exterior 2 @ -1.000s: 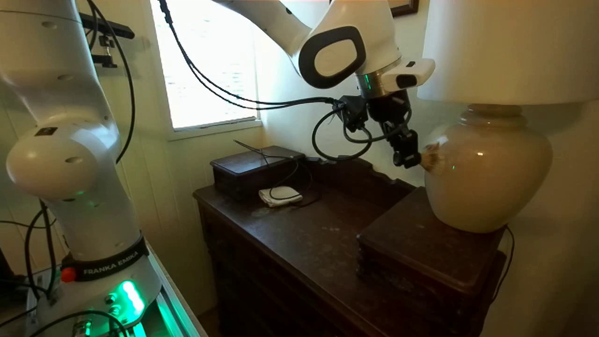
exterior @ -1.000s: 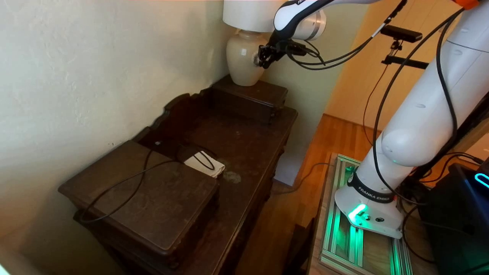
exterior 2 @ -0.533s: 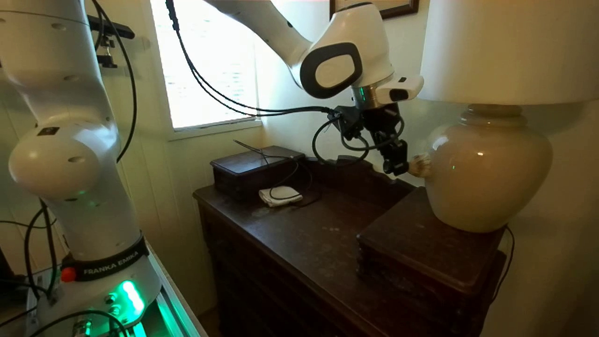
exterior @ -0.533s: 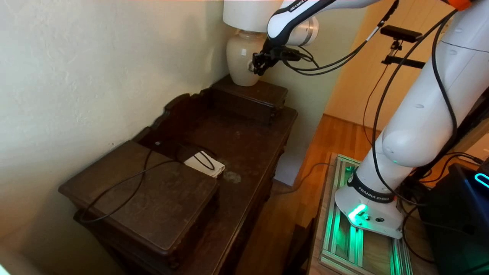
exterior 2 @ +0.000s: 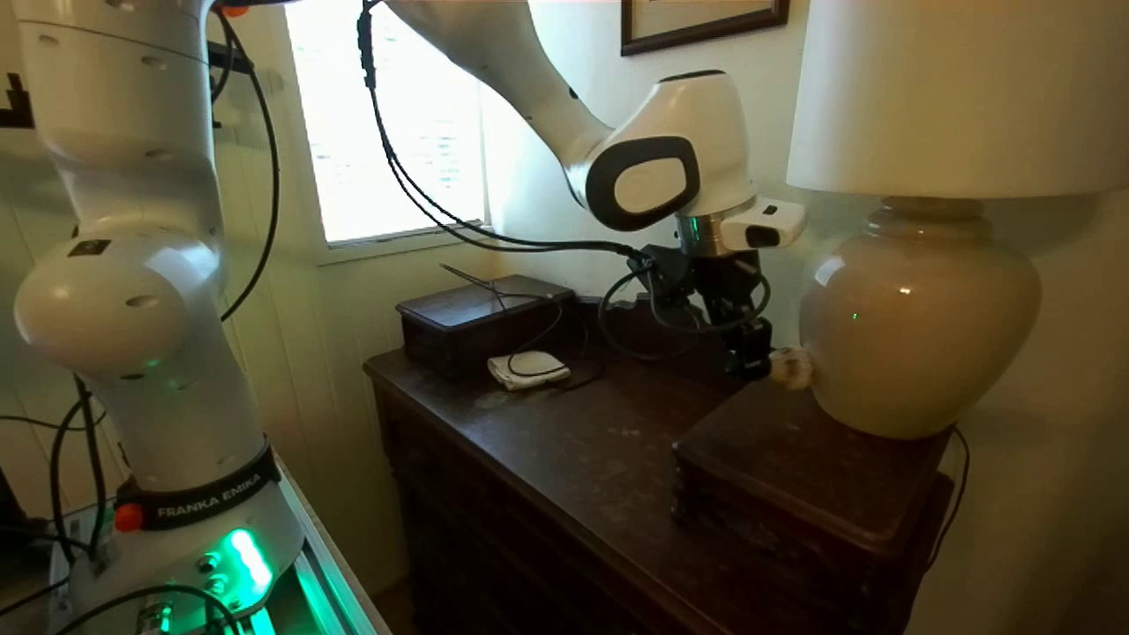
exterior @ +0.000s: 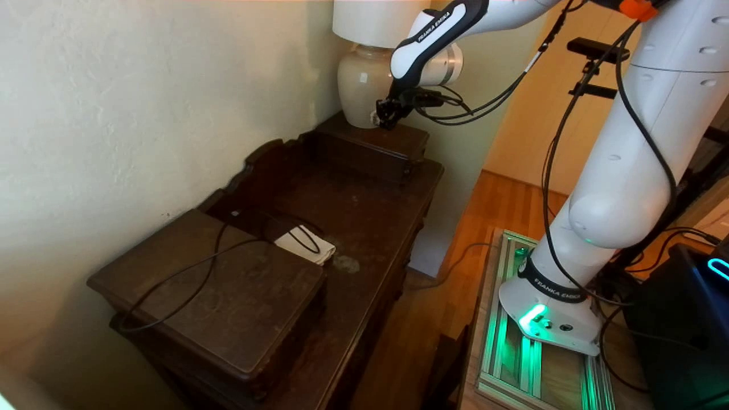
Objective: Use the brush to brush the lamp.
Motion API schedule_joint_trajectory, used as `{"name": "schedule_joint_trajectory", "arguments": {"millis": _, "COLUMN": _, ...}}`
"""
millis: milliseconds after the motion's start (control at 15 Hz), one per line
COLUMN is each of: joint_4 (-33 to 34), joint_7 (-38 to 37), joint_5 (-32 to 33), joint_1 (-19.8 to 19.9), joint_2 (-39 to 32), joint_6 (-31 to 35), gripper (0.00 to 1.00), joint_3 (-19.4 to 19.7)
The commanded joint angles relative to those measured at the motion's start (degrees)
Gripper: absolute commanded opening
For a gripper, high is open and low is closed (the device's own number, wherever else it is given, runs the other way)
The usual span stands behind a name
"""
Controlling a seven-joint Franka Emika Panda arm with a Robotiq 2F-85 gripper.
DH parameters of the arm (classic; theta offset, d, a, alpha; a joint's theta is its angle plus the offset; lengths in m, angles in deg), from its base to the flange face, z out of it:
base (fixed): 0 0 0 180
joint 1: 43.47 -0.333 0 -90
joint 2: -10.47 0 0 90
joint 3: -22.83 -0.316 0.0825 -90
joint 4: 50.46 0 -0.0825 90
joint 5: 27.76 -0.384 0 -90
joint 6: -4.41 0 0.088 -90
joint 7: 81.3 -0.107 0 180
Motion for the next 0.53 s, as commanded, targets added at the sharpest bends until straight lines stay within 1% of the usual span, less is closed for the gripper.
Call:
{"name": "schedule_joint_trajectory", "arguments": {"millis": 0, "joint_4": 4.03, "joint_7": -0.12, "joint_5": -0.70, "joint_1": 1.44, "joint_2": -3.43, "joint_6": -0.78, "gripper": 0.15, "joint_3": 0.13}}
{"name": "schedule_joint_trajectory", "arguments": {"millis": 267, "joint_4": 6.31, "joint_7": -0.79, "joint_5": -1.05, "joint_1": 3.03, "joint_2": -4.68, "joint_6": -1.29, "gripper": 0.15, "joint_3": 0.77}}
{"name": "schedule_joint_trajectory", "arguments": {"millis": 467, "joint_4": 6.09, "joint_7": -0.45, "joint_5": -1.79, "joint_1": 4.11, "joint_2": -2.81, "joint_6": -2.37, "gripper": 0.15, "joint_3": 0.93}}
